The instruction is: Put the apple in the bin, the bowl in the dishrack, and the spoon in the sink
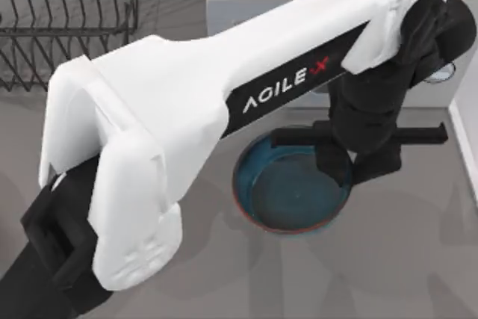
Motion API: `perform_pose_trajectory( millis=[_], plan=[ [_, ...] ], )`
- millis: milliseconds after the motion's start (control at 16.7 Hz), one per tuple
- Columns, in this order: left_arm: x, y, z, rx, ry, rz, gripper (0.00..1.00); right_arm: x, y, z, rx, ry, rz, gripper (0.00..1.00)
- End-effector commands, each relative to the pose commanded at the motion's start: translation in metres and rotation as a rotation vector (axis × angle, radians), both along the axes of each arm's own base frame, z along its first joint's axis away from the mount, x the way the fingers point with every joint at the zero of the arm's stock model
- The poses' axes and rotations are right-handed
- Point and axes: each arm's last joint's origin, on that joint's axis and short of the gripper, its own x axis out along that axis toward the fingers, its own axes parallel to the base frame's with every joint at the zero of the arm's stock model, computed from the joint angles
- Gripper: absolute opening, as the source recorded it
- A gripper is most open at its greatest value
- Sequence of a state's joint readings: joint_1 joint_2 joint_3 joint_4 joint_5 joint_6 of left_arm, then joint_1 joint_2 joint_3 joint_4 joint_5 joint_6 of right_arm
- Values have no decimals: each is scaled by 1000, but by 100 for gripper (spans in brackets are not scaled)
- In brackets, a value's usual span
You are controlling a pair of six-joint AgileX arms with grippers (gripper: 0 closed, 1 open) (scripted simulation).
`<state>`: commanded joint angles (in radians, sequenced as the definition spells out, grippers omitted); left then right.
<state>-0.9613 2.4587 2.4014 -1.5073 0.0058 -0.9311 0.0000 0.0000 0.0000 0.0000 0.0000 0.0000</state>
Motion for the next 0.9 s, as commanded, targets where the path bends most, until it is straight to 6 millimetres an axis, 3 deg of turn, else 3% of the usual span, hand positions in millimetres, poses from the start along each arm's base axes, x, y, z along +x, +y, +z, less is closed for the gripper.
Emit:
perform_pose_trajectory(
  millis=[180, 540, 720, 900],
  plan=[
    [-2, 3, 15, 3, 2, -2, 0, 0, 0, 0, 0, 0, 0, 100],
    [1, 6, 19, -6, -3, 0, 0, 0, 0, 0, 0, 0, 0, 100],
    [18, 31, 37, -64, -36, 11, 0, 0, 0, 0, 0, 0, 0, 100],
    [41, 78, 74, -180, -131, 30, 0, 0, 0, 0, 0, 0, 0, 100]
  ],
)
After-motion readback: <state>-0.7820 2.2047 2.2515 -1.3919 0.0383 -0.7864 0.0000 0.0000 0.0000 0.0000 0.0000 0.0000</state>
